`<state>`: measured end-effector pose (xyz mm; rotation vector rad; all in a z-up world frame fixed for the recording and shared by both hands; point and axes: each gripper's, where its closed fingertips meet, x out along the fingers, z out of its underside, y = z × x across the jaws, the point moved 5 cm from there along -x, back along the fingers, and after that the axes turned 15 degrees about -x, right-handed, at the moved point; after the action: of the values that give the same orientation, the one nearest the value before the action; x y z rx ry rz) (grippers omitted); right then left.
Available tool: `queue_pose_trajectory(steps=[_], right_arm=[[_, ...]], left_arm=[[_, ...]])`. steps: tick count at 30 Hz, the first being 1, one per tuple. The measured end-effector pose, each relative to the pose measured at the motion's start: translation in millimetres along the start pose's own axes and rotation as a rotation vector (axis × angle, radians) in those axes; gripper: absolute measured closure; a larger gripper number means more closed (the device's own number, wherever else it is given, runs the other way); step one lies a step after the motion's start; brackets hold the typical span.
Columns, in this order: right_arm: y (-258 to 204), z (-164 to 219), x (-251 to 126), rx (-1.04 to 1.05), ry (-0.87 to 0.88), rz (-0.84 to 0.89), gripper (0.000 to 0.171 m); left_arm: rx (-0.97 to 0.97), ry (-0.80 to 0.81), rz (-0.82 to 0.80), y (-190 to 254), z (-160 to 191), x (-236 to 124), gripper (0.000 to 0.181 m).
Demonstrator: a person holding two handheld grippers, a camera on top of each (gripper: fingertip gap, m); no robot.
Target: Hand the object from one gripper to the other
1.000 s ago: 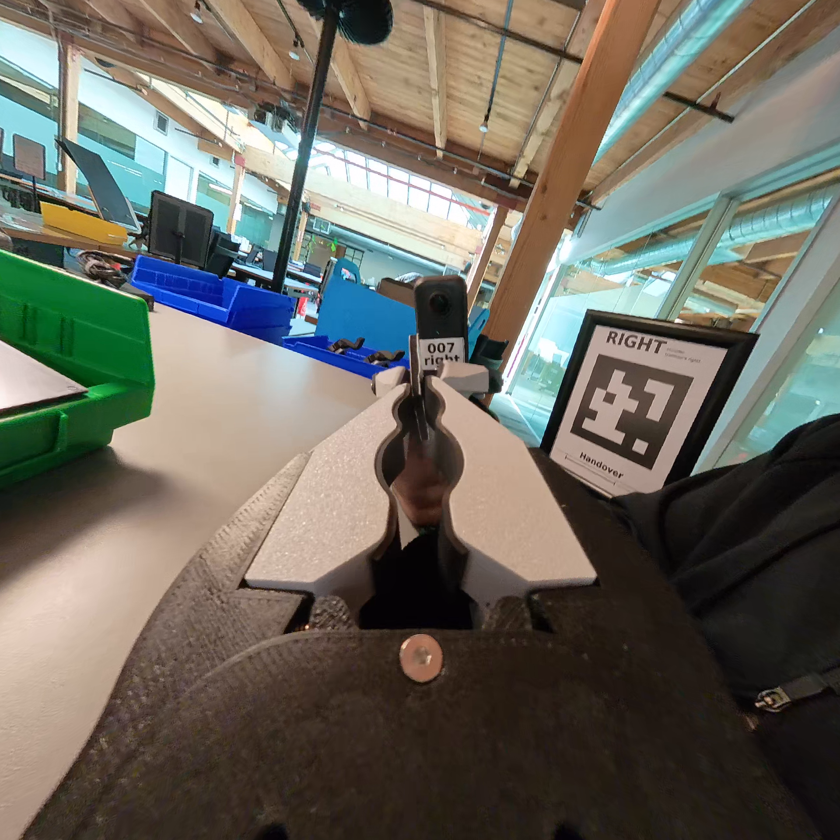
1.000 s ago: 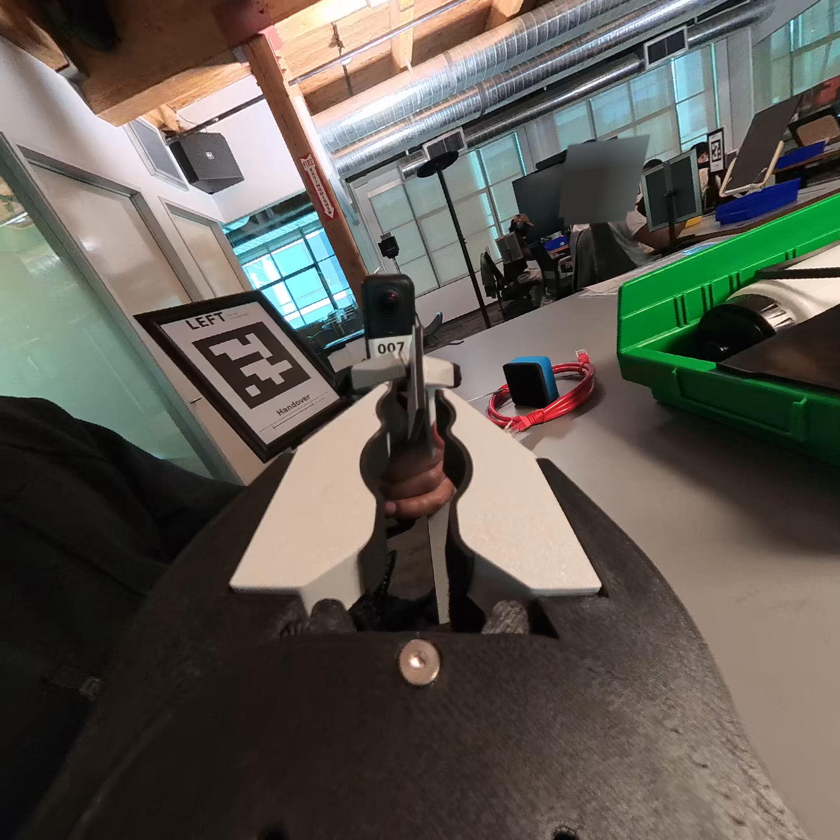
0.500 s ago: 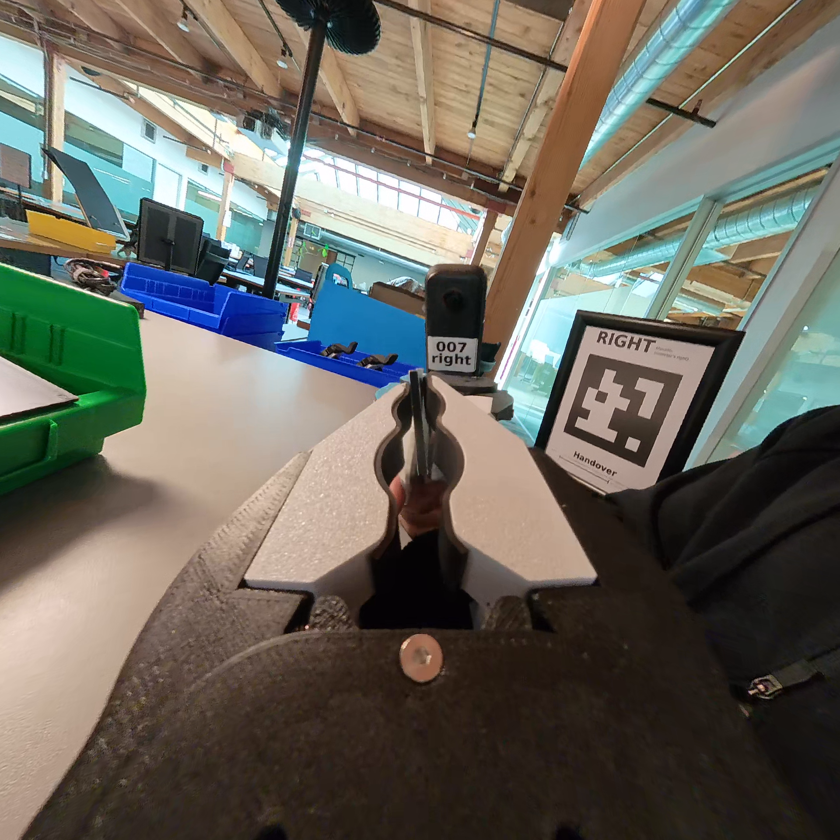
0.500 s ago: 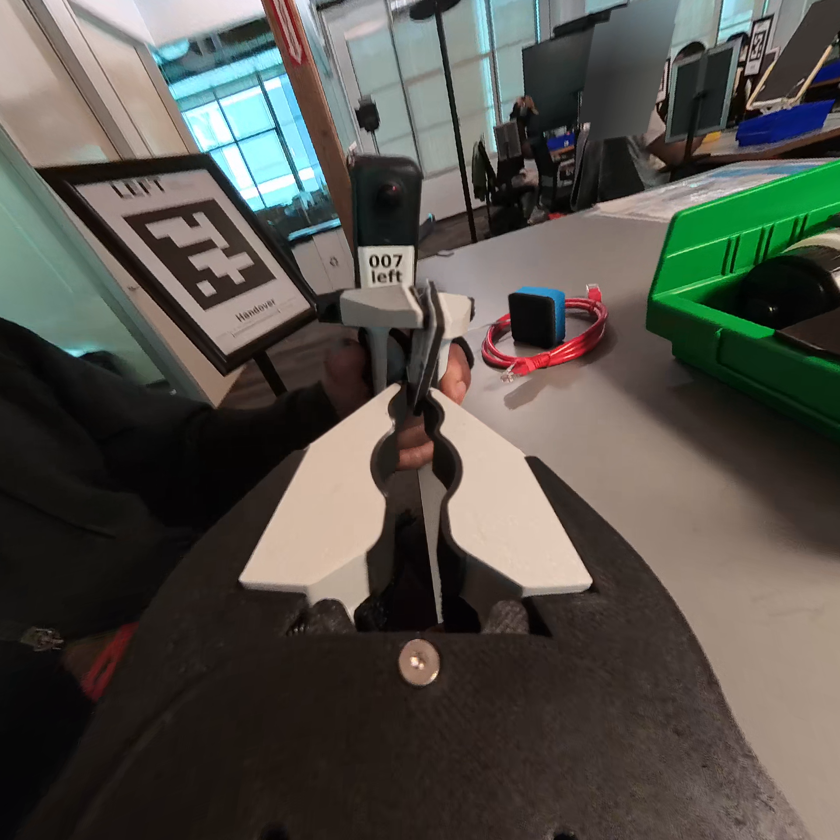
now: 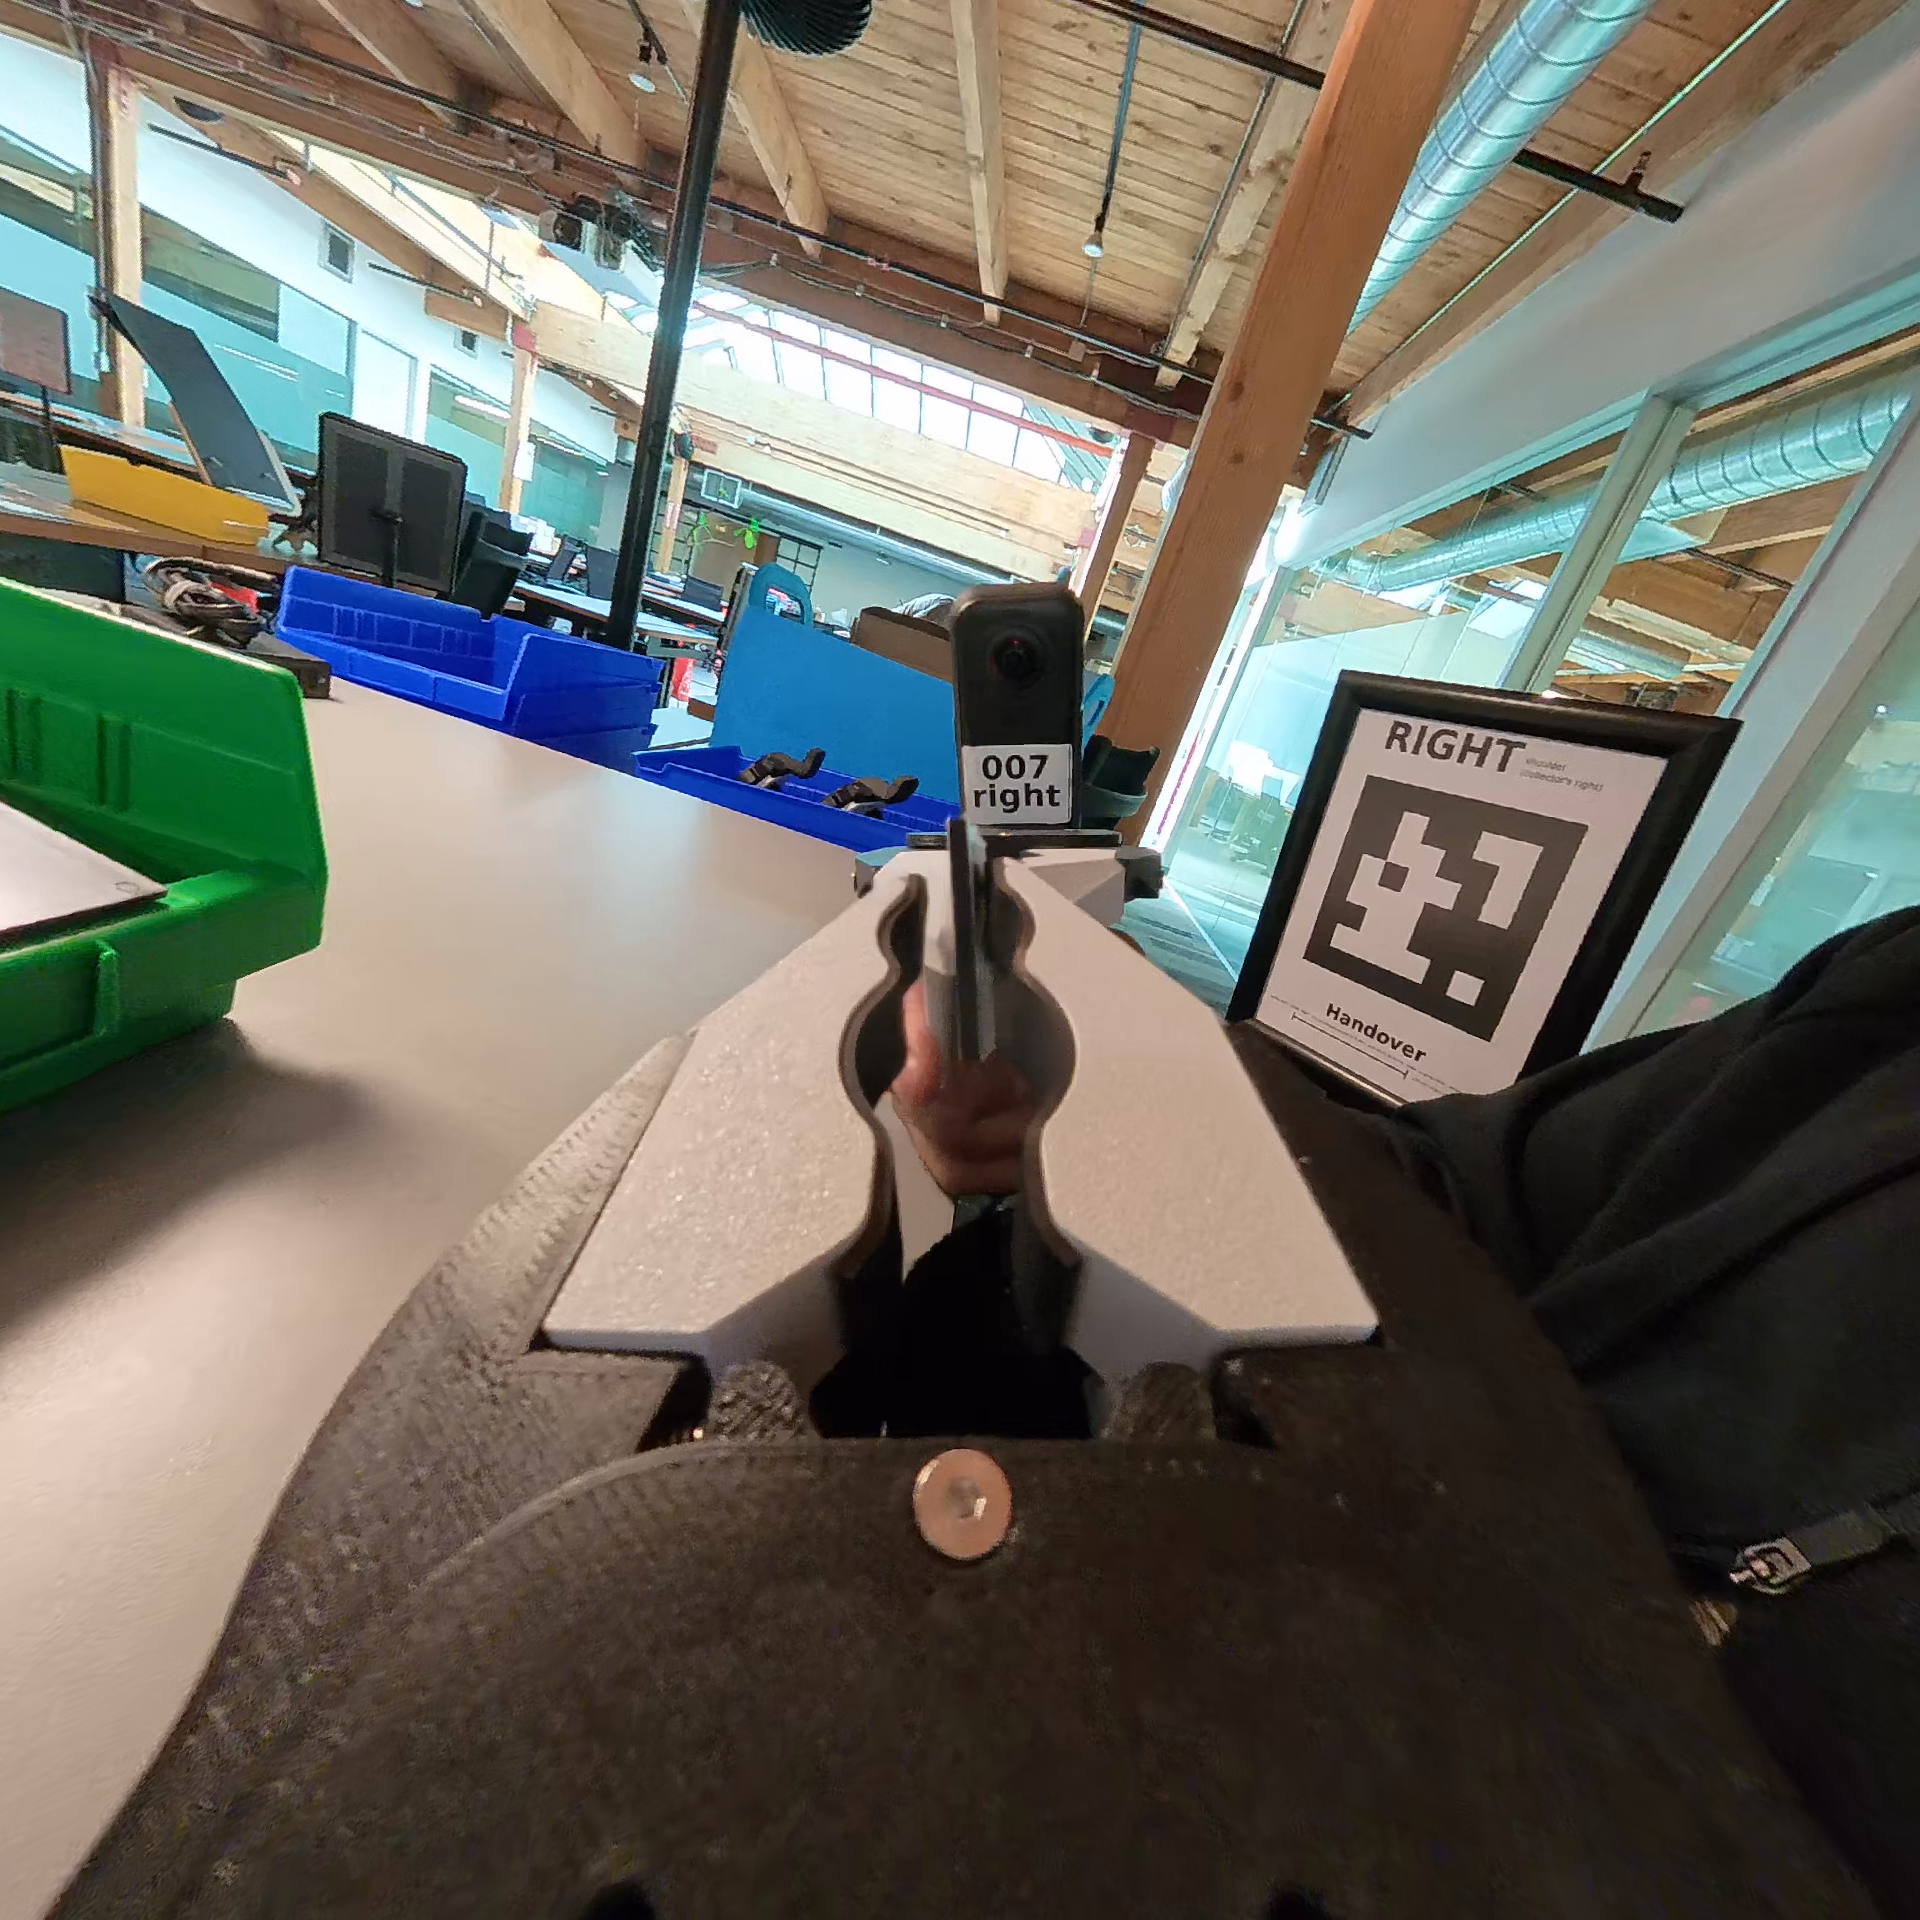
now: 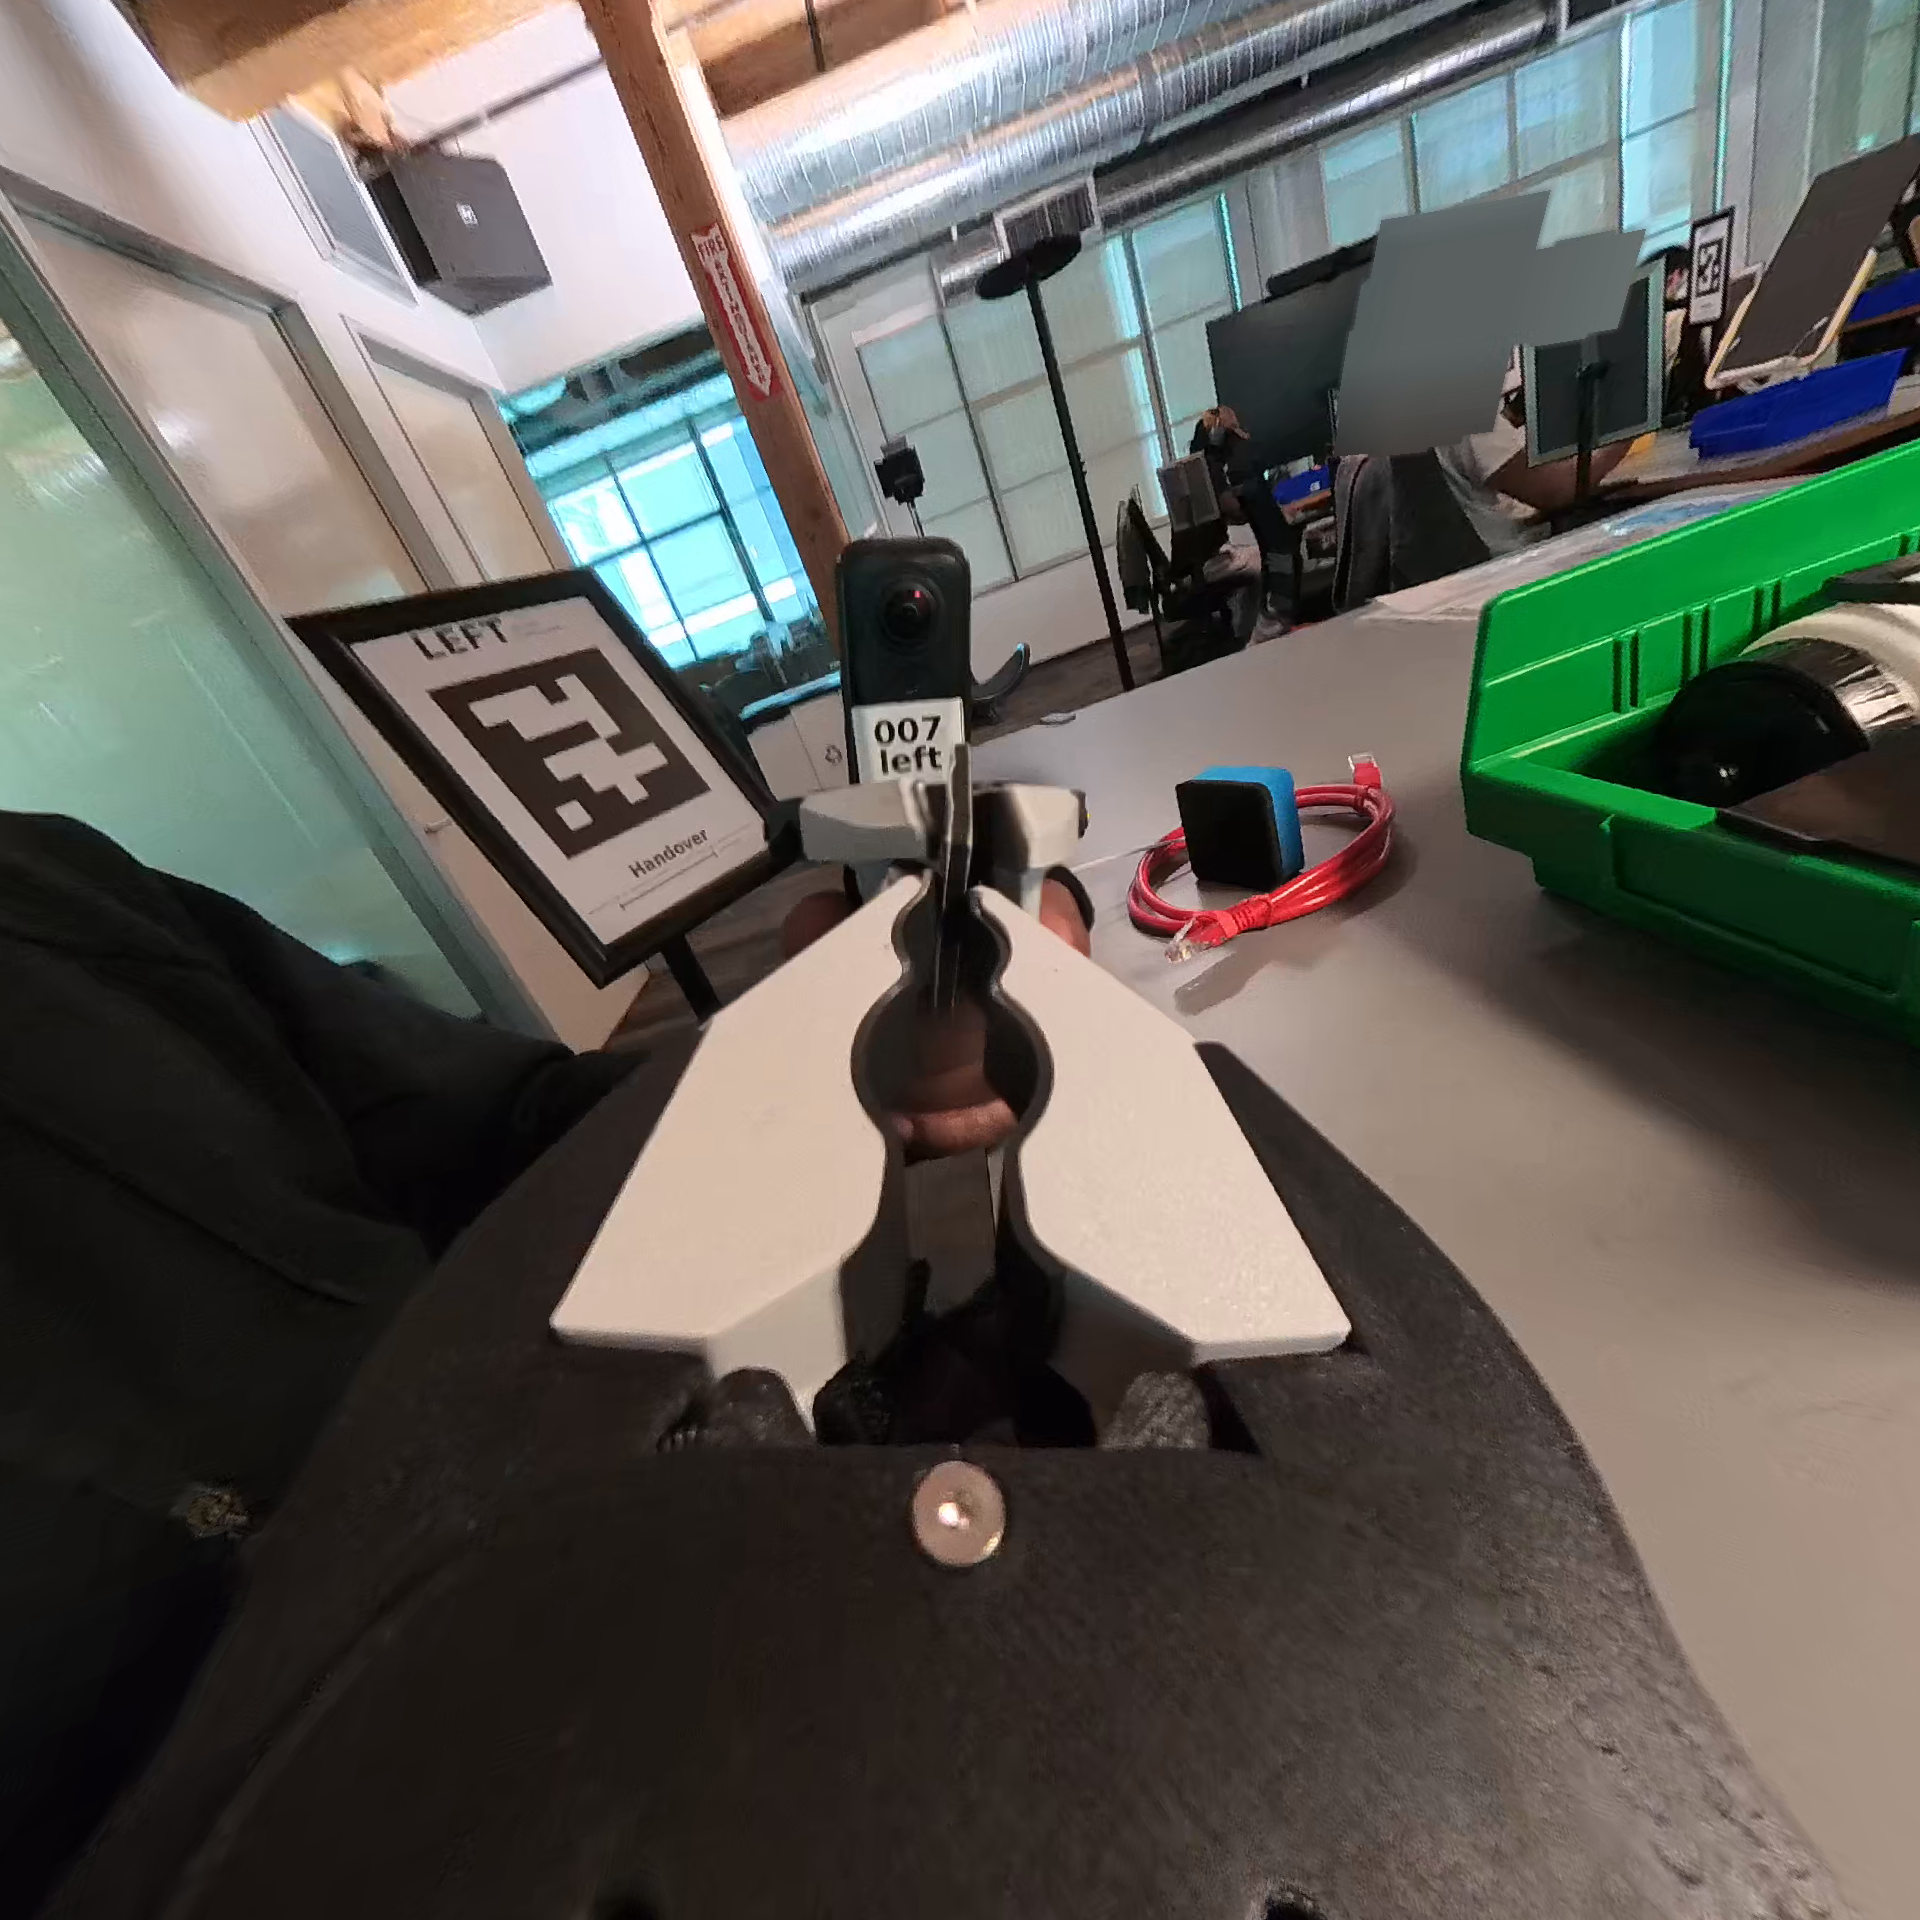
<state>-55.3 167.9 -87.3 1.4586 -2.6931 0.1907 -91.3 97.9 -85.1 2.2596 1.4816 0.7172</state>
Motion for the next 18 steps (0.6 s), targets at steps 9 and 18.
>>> queue_pose_trajectory(steps=[9,18], right_arm=[[9.6,-9.4,-11.5,0.058,0.117,0.034,0.160],[13.2,-11.9,-15.0,0.077,0.154,0.046,0.165]], left_arm=[[0.004,-0.026,-0.006,0.2,2.7,2.0,0.177],[0.045,-0.112,-0.028,2.0,14.0,8.9,0.175]])
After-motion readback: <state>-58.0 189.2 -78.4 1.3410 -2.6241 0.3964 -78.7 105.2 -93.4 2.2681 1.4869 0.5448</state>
